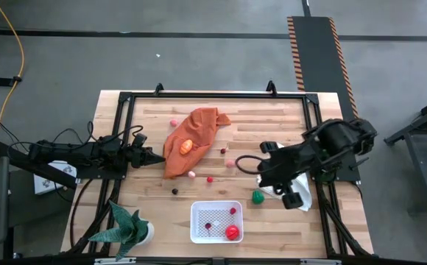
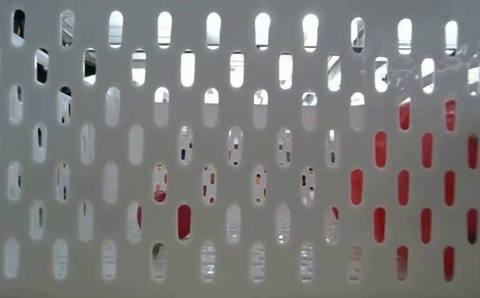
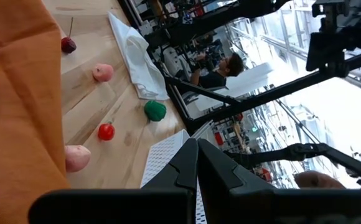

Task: Pick and placing Produce into tupperware
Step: Put the green bell pepper into the white bin

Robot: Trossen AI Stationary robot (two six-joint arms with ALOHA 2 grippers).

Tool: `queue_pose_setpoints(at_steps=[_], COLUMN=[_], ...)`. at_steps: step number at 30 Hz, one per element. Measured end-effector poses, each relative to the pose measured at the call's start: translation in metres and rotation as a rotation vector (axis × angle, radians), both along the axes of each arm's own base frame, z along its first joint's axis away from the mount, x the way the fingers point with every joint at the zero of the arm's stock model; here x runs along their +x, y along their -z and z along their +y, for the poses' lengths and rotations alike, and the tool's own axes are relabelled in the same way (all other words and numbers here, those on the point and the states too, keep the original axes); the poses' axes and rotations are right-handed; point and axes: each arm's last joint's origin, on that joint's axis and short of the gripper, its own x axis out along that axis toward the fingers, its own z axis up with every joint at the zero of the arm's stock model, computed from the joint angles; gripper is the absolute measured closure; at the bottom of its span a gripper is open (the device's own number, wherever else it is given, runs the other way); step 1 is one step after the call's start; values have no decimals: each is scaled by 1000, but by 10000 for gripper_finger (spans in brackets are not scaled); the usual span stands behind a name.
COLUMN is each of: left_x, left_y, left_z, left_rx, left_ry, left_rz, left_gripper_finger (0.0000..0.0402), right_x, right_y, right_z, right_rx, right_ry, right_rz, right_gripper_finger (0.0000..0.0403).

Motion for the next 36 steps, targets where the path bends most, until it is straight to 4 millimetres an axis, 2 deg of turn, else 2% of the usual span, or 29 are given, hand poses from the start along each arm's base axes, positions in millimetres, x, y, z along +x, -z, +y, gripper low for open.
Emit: queue_pose_setpoints(at_steps=[5,12,16,20,25,36], left_x=[0,0,0,0,0,0], left_y=[0,0,0,0,0,0], left_z=[0,0,0,0,0,0], left_rx=[0,0,0,0,0,0], left_ry=[0,0,0,0,0,0], left_rz=[0,-1,0,0,0,0], left_gripper_finger=[401,401,401,401,401,401], right_x=[-21,-62,-79,-86,-94,-105], right_y=[-15,-40,-39,-18,24,135], right_z=[-11,-34,-44,-48,-52,-61], right_rx=[13,0,-10,14,87,250], right_ry=[7,89,156,198,239,397], right_rz=[-59,-193,-235,-260,-296,-130], right_gripper_finger=[401,401,401,401,401,401])
